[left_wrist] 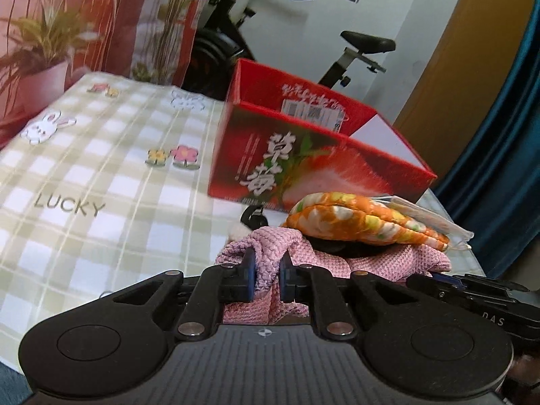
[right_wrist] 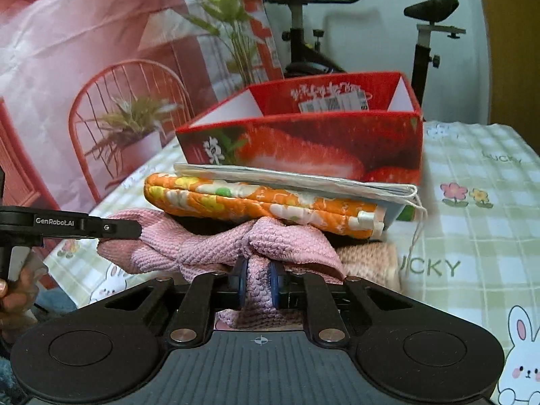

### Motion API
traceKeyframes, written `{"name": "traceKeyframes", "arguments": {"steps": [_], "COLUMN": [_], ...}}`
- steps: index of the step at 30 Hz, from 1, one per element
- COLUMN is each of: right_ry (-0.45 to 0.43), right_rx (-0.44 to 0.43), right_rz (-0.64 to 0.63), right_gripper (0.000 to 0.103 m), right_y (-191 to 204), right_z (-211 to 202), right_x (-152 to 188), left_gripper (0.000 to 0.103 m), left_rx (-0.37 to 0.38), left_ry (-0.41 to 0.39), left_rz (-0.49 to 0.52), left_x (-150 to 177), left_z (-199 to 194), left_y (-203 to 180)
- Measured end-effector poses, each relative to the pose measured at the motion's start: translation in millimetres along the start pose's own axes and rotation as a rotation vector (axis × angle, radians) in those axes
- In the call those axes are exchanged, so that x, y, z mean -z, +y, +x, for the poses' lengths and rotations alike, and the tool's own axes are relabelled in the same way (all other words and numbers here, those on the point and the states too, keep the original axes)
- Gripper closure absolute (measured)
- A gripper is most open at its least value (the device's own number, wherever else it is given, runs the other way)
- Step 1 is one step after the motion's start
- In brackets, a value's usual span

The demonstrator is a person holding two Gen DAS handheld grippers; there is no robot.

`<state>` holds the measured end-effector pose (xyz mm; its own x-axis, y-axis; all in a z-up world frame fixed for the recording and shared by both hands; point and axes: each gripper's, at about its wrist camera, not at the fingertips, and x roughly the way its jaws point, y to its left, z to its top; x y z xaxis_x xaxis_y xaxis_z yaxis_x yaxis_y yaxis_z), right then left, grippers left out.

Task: Organize soft objects
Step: 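Carry the pink towel over the red box and open the left tool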

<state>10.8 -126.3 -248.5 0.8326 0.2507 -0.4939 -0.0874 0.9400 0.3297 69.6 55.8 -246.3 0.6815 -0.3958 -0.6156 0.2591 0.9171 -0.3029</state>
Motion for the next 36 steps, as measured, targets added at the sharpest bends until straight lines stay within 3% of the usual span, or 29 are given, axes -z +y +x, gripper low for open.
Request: {"name": "traceKeyframes", "arguments": {"steps": [10, 22, 29, 36], "right_ry": [-0.077, -0.207, -0.221, -0.177], "right_rx": [-0.018, -0.028, -0.027, 0.008], "right_rz": [-0.014, -0.017, 0.0, -0.002], "right_gripper": [0.09, 0.09, 0.09, 0.09], "right_y": [9, 3, -17, -45], "right_z": [-12, -31, -19, 20], "right_x": [-21, -78, -122, -172], "left_gripper": [0.089, 0.089, 0.089, 0.089], "left_rx": [0.01, 0.045, 0.056, 0.049], "left_ry": [-0.078, -0.22, -0.221, -0.197], "left_rz": [0.045, 0.106, 0.102, 0.094], "left_x": [-18, -77, -115, -156], "left_z": [-19, -37, -15, 22], "left_y": [-11, -37, -41, -40]}}
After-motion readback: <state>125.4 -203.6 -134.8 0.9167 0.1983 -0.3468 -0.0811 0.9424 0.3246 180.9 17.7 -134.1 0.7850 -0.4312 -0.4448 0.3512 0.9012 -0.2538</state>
